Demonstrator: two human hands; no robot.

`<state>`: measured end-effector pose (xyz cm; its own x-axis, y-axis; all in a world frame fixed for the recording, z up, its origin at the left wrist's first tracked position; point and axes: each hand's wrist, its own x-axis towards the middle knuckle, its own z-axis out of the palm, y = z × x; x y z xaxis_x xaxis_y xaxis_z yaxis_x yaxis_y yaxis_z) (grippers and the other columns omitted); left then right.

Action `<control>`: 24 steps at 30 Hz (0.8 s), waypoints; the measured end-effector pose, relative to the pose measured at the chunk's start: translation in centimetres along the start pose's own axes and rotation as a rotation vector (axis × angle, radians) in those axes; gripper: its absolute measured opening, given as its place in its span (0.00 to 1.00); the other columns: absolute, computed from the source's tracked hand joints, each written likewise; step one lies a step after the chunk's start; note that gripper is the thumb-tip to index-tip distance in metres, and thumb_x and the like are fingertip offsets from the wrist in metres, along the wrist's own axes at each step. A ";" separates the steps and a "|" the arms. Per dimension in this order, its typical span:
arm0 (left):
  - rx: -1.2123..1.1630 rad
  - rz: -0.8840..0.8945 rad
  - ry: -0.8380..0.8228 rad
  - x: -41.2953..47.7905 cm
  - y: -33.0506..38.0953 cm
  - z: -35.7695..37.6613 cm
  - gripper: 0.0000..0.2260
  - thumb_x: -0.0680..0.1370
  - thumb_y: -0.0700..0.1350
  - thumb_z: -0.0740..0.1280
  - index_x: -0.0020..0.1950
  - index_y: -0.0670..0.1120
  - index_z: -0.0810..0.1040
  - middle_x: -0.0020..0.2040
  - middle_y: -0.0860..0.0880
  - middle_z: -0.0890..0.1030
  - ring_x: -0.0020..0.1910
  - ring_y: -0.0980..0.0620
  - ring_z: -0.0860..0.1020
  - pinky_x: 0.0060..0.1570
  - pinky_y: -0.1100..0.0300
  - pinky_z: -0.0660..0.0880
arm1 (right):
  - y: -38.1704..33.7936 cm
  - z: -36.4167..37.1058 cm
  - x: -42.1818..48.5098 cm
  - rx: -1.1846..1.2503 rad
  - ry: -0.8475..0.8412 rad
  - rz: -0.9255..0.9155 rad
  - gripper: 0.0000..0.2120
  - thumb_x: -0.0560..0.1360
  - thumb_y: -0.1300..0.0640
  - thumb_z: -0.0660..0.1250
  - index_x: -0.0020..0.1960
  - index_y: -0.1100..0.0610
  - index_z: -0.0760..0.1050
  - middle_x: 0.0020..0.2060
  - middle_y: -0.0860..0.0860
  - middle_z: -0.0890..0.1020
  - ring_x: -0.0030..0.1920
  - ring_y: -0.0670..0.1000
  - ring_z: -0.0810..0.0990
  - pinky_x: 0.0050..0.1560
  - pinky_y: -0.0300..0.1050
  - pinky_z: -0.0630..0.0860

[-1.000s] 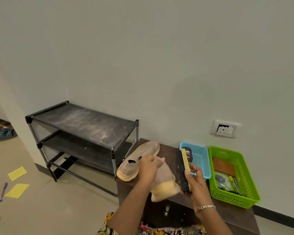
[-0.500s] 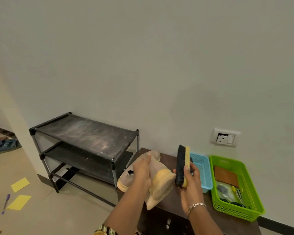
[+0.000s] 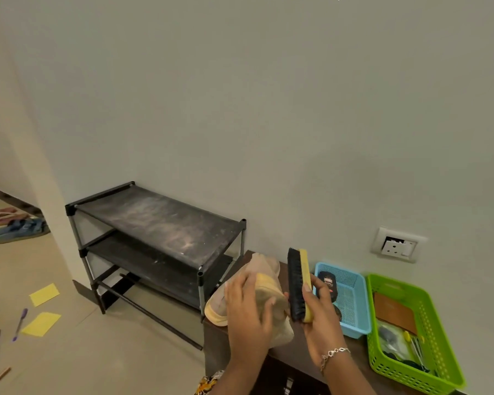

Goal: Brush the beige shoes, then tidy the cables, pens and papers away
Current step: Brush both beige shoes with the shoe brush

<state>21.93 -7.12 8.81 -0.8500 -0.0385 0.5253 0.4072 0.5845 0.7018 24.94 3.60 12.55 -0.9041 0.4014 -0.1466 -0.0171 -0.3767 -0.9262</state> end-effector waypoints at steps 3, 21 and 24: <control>-0.112 -0.183 -0.026 0.0 1.1 -0.1 0.32 0.71 0.61 0.53 0.68 0.43 0.68 0.68 0.46 0.70 0.71 0.48 0.64 0.69 0.60 0.49 | 0.5 0.2 -0.4 -0.058 -0.046 0.011 0.09 0.78 0.58 0.59 0.53 0.44 0.71 0.56 0.55 0.77 0.59 0.58 0.75 0.51 0.50 0.76; -0.337 -0.186 -0.261 1.4 1.2 -1.3 0.46 0.71 0.43 0.73 0.69 0.58 0.38 0.67 0.60 0.59 0.70 0.60 0.60 0.68 0.66 0.57 | -4.4 -2.7 4.0 -1.127 -0.628 -0.340 0.15 0.72 0.45 0.59 0.58 0.34 0.63 0.59 0.41 0.72 0.57 0.41 0.72 0.49 0.25 0.68; -0.324 -0.158 -0.296 1.5 1.1 -1.3 0.46 0.71 0.43 0.73 0.68 0.60 0.37 0.68 0.62 0.57 0.69 0.62 0.58 0.67 0.69 0.56 | -5.8 -2.9 5.5 -1.153 -0.666 -0.314 0.15 0.72 0.45 0.60 0.58 0.37 0.65 0.56 0.39 0.72 0.56 0.43 0.72 0.50 0.28 0.67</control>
<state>21.49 -7.55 11.02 -0.9498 0.1536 0.2726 0.3080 0.3050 0.9012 21.36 10.43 16.08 -0.9664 -0.2569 0.0110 -0.1913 0.6896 -0.6984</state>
